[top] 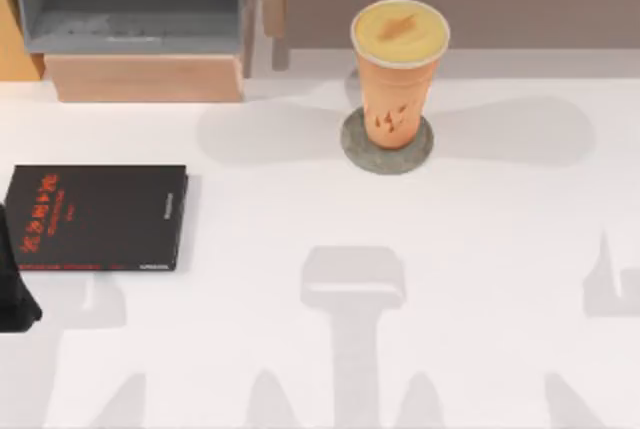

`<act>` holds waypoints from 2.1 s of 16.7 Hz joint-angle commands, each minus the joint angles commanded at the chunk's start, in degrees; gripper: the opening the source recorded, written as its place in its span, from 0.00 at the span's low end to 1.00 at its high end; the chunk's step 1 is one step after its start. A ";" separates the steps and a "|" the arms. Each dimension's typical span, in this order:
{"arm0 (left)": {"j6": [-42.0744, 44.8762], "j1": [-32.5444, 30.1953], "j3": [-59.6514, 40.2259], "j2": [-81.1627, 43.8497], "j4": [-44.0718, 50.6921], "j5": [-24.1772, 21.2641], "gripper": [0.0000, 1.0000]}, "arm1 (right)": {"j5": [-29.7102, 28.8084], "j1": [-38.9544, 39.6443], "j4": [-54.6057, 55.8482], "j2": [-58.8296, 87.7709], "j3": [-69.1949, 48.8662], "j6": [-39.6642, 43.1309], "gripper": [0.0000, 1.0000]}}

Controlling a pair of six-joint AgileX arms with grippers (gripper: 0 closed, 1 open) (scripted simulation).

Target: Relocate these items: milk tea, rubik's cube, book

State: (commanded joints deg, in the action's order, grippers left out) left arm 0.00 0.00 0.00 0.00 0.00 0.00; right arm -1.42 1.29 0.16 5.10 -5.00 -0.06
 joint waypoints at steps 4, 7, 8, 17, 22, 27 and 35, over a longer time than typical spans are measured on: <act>0.00 0.00 0.00 0.00 0.00 0.00 1.00 | 1.42 -1.29 -0.16 -5.10 5.01 0.06 1.00; 0.00 0.00 0.00 0.00 0.00 0.00 1.00 | 1.42 -1.29 -0.16 -5.10 5.01 0.06 1.00; 0.00 0.00 0.00 0.00 0.00 0.00 1.00 | 1.42 -1.29 -0.16 -5.10 5.01 0.06 1.00; -0.11 -3.88 -16.30 -21.23 -8.12 3.16 1.00 | 1.42 -1.29 -0.16 -5.10 5.01 0.06 1.00; -0.21 -8.04 -34.57 -51.34 -17.12 6.90 1.00 | 1.42 -1.29 -0.16 -5.10 5.01 0.06 1.00; -0.29 -12.21 -52.74 -79.02 -26.14 10.59 1.00 | 1.42 -1.29 -0.16 -5.10 5.01 0.06 1.00; -0.36 -16.64 -72.02 -108.17 -35.71 14.49 1.00 | 1.42 -1.29 -0.16 -5.10 5.01 0.06 1.00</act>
State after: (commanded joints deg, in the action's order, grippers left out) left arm -0.36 -16.64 -72.02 -108.17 -35.71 14.49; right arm 0.00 0.00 0.00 0.00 0.00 0.00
